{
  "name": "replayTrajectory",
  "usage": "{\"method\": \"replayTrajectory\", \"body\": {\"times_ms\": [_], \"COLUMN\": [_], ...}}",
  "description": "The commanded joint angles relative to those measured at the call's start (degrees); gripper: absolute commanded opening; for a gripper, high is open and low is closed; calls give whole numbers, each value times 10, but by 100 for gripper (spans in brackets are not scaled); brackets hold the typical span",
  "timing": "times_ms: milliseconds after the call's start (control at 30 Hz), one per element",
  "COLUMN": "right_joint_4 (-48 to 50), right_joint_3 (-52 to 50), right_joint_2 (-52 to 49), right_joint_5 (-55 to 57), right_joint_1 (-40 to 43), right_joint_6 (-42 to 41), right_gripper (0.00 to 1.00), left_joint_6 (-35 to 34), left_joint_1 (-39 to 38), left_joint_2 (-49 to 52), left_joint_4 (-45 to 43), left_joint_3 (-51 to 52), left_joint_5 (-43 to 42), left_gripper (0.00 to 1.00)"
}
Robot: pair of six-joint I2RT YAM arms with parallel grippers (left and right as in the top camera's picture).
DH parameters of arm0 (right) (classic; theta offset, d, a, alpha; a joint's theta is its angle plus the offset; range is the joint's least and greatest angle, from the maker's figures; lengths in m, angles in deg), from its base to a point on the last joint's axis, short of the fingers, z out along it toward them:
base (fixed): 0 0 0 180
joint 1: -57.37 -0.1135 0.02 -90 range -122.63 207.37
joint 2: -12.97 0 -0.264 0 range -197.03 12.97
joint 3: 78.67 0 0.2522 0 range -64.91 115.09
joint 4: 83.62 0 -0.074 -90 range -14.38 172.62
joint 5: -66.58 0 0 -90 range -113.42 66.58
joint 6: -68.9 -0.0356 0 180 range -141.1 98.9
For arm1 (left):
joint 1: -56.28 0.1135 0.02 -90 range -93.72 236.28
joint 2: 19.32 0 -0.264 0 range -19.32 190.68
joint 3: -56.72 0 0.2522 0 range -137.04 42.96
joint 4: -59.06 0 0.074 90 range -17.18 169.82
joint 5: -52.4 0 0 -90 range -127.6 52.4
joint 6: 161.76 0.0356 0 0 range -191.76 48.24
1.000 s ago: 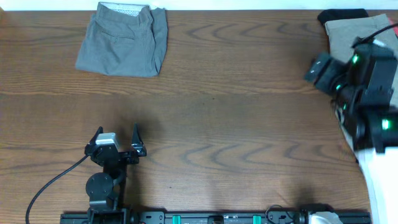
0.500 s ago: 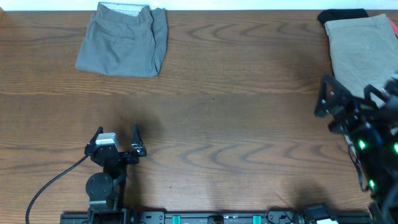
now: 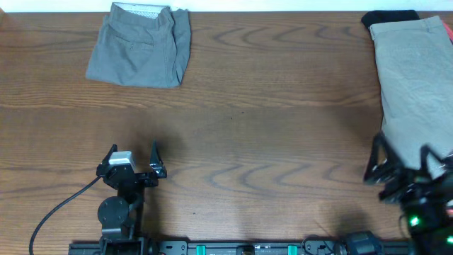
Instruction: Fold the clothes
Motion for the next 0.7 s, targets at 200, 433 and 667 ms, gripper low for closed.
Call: {"method": "replayTrajectory", "body": {"times_ms": [200,433,667], "right_joint_4": [-31,203,373], "right_joint_3": [-175,-329,-444], "right_joint_2": [127,207,234], "right_joint_5": [65,-97,-145], "right_joint_1": [3,42,73], "right_joint_6": [58,254,284], "right_gripper": [99,99,99], "left_joint_6": [-3,-3,-3], "left_joint_1": [2,2,2], "left_joint_2": [-3,-3,-3], "left_joint_4": [17,17,17], "left_joint_3": [11,11,11], "left_joint_5": [9,9,9], "left_gripper": [98,98,98]}}
